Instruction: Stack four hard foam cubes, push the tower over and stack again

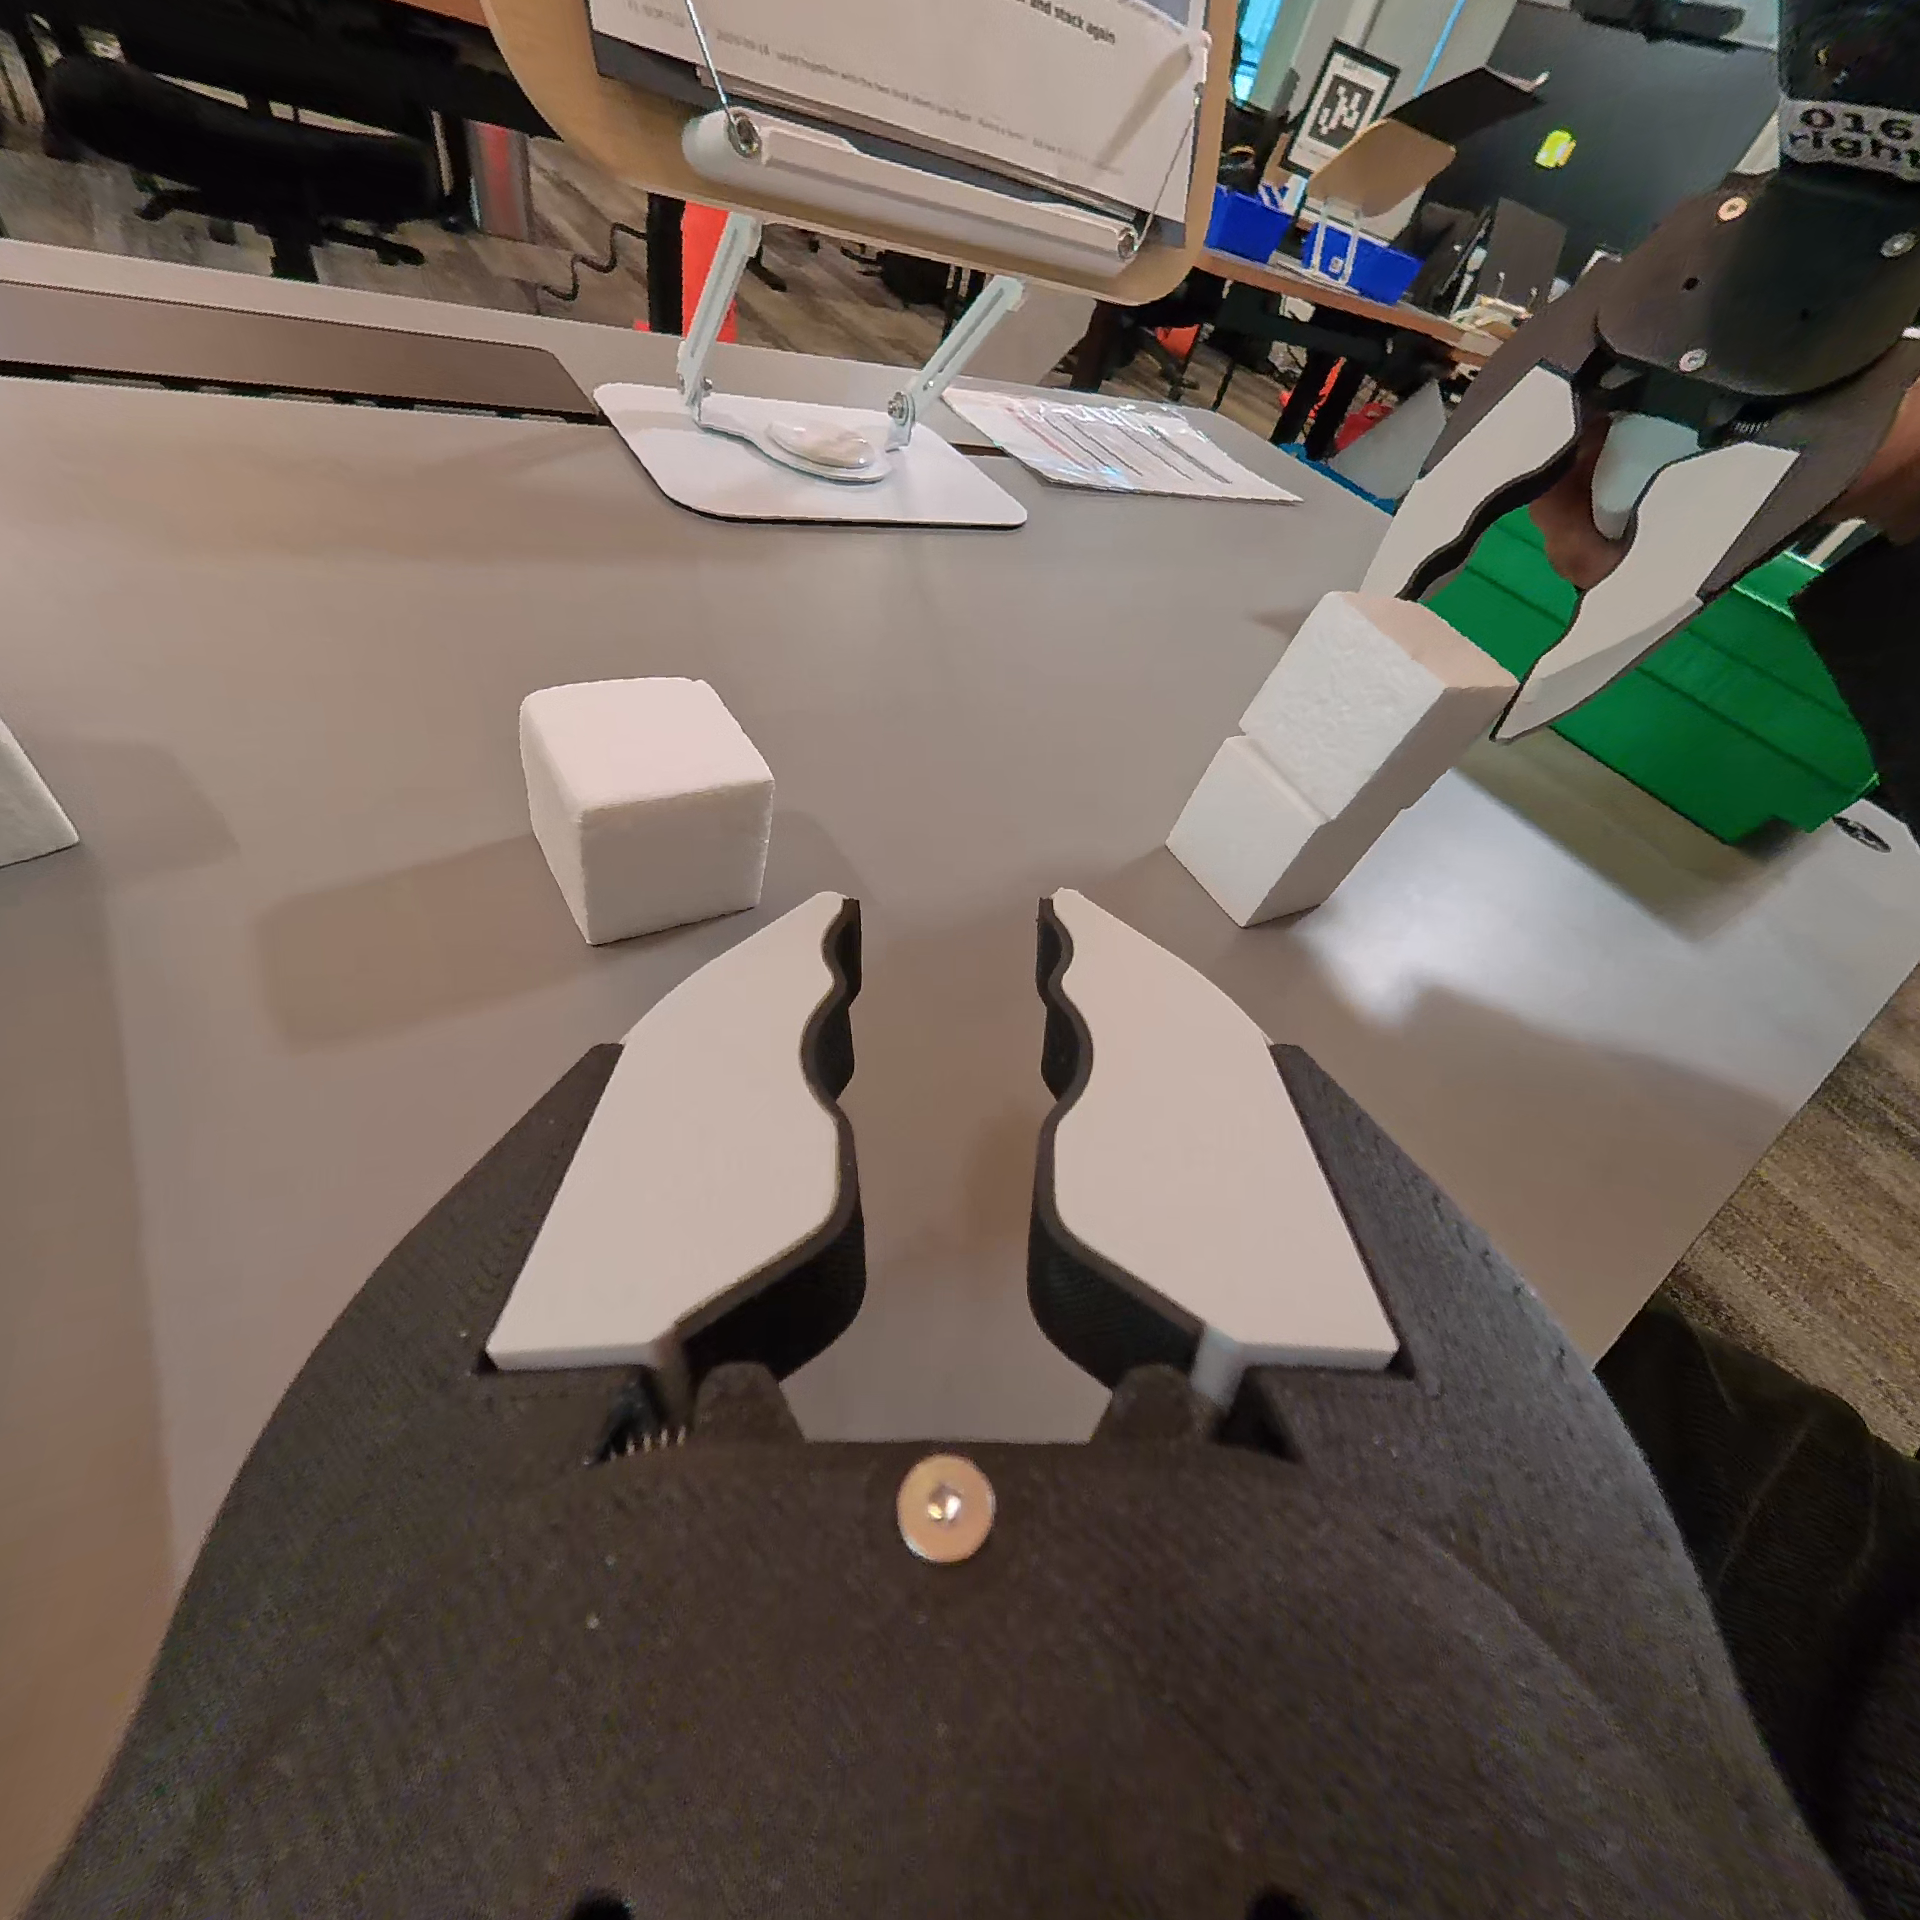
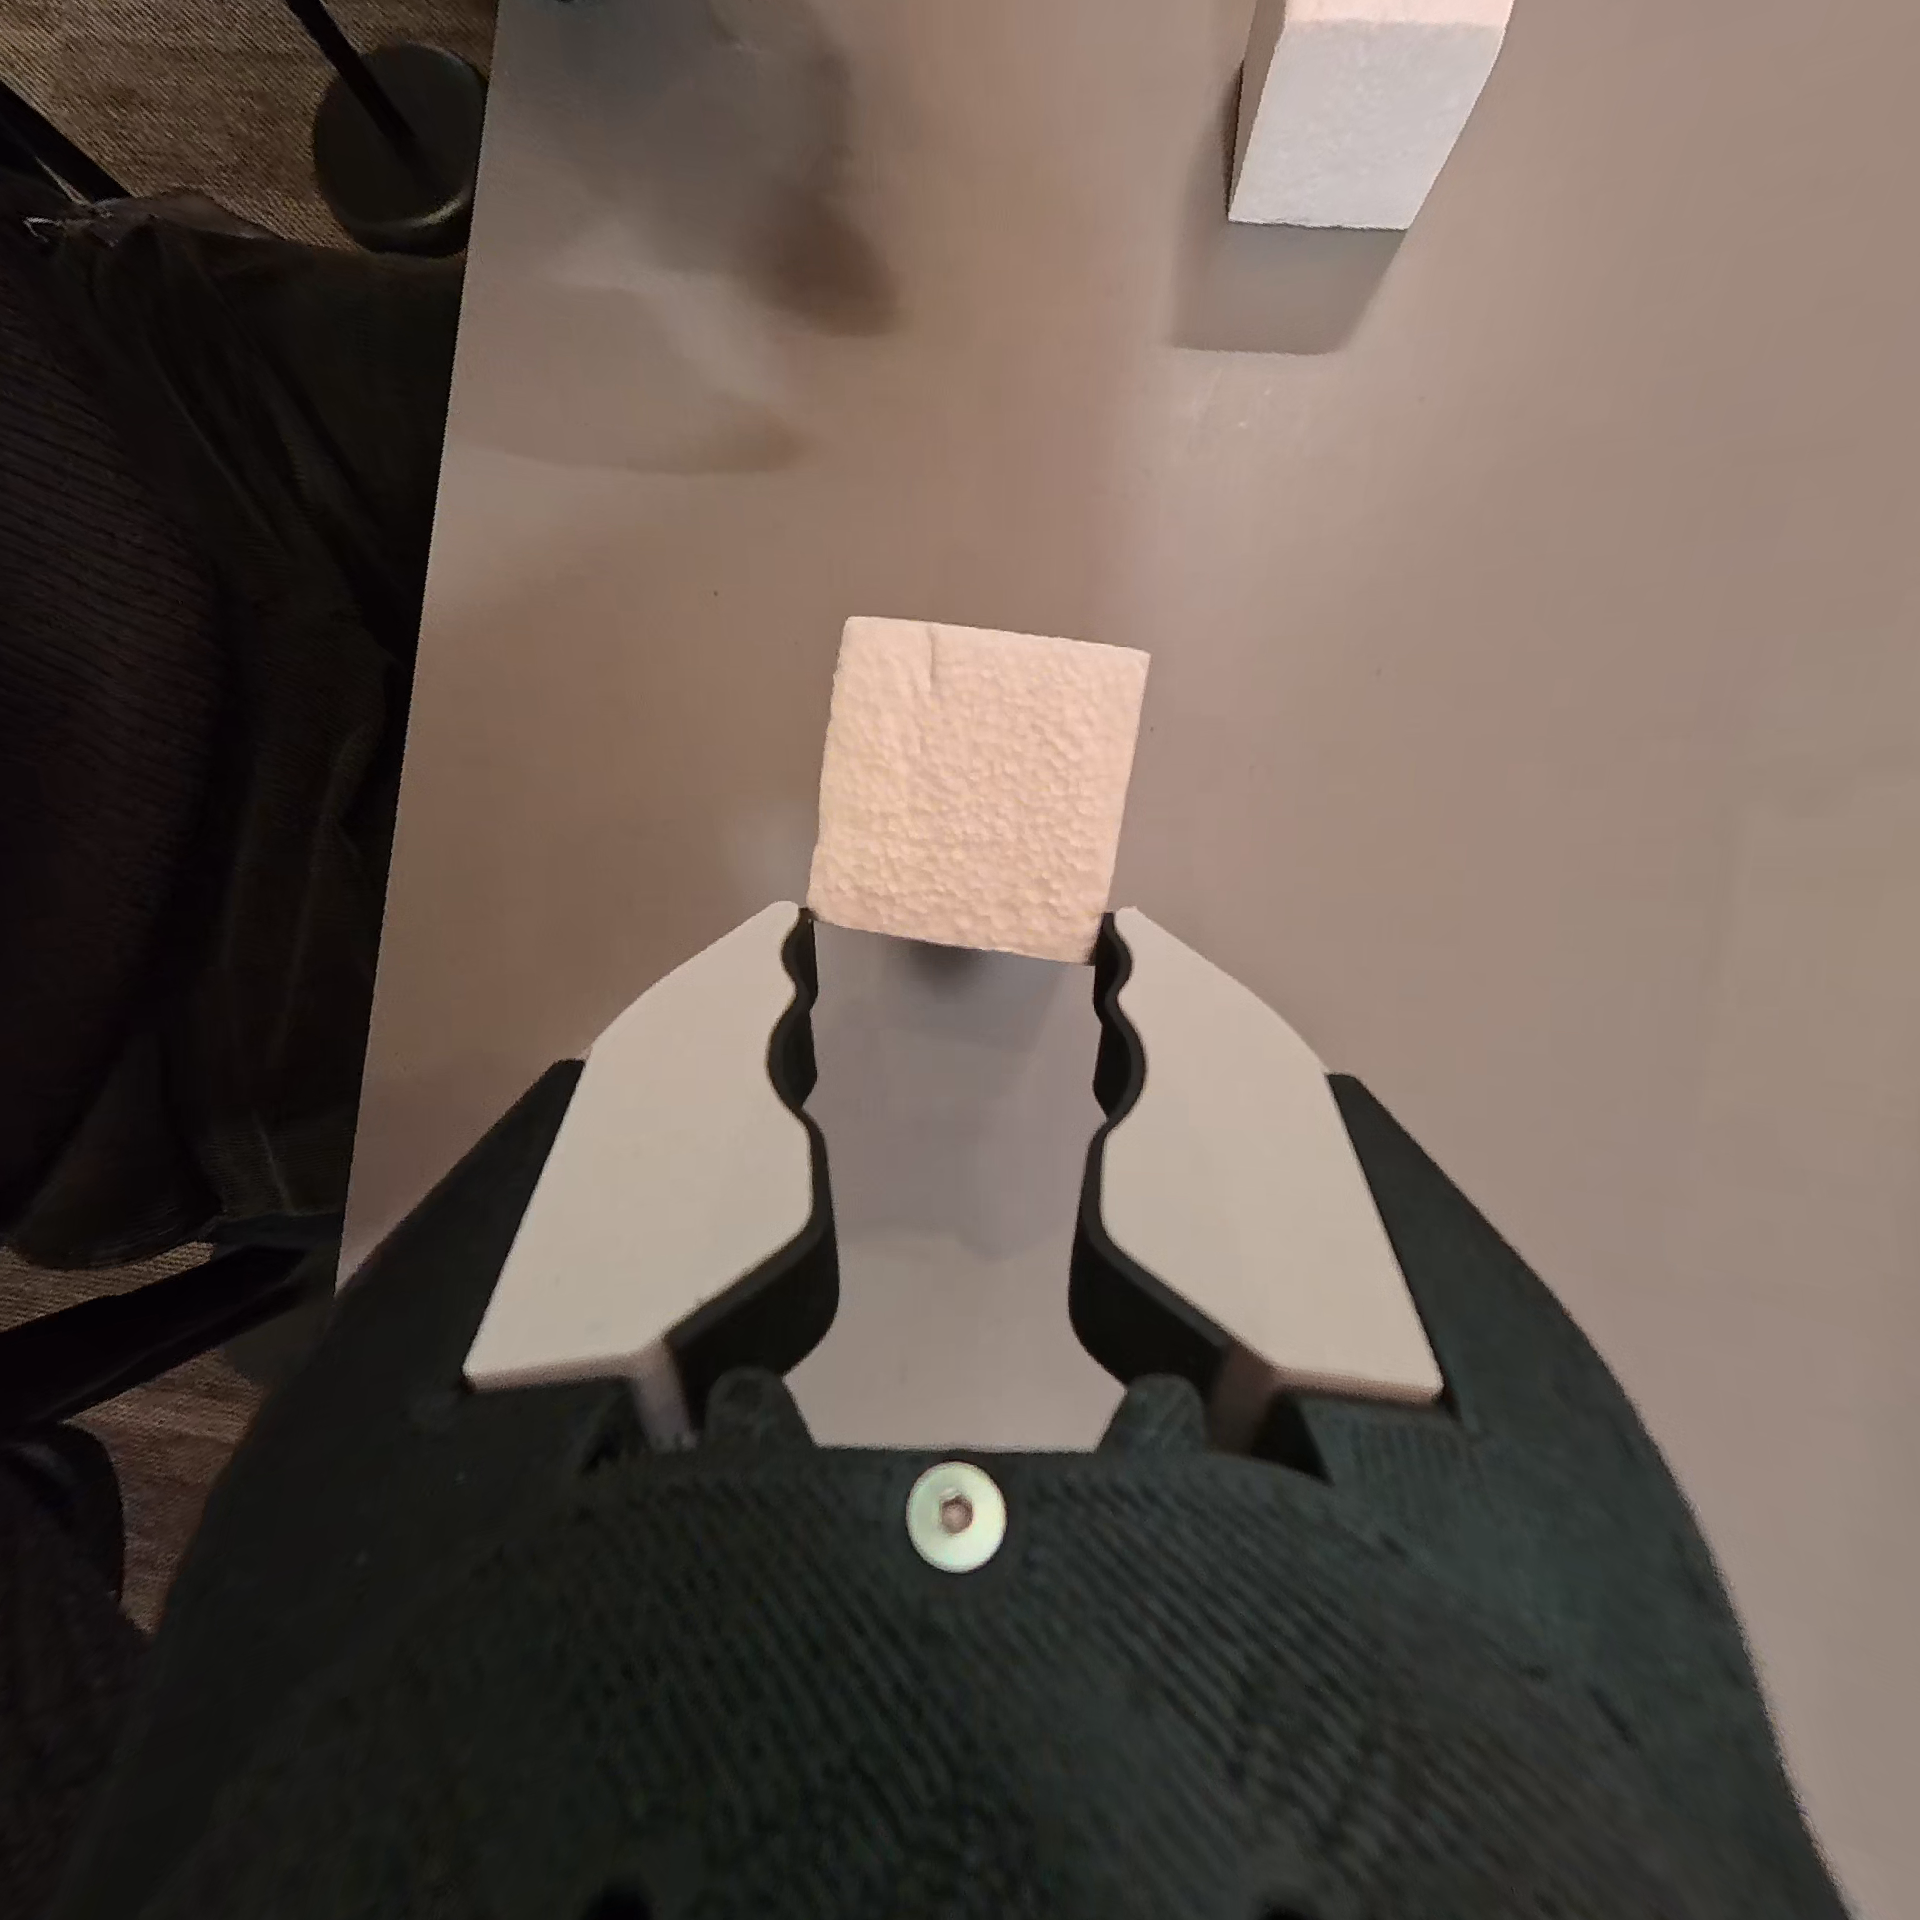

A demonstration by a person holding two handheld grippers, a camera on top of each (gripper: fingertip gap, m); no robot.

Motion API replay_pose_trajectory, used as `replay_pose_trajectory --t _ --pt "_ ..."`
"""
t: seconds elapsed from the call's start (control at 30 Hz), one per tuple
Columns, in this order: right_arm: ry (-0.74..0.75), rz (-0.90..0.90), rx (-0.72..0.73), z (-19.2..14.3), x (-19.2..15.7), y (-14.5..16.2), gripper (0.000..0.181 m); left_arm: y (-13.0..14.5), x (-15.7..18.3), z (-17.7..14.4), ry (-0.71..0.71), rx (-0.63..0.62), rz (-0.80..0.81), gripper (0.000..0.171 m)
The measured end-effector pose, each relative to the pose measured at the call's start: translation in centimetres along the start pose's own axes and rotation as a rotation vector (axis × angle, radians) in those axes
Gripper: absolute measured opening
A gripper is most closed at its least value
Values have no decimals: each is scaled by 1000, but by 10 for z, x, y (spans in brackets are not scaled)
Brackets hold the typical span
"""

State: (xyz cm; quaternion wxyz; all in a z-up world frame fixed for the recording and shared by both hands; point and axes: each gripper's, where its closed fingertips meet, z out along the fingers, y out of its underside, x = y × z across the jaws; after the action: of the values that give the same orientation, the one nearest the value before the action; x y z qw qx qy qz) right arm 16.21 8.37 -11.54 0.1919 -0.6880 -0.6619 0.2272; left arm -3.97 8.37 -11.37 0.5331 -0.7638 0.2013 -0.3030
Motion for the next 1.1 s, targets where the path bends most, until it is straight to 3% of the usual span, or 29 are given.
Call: replay_pose_trajectory --t 0.47,0.8,0.93,1.03,1.1 --pt "0 15 1 -1 2 -1 53 0 -1 0 -4 0 5 33" --pt "35 -20 119 -28 -7 -28 48 -4 -6 -1 -15 13 -7 33" --pt "73 11 80 -22 1 -18 62 -3 -4 1 -12 8 5 33" --pt "140 12 195 -32 9 -33 81 -3 -3 2 -10 6 11 33" --pt "212 25 345 -49 17 -51 98 -4 -3 3 -8 7 11 33"
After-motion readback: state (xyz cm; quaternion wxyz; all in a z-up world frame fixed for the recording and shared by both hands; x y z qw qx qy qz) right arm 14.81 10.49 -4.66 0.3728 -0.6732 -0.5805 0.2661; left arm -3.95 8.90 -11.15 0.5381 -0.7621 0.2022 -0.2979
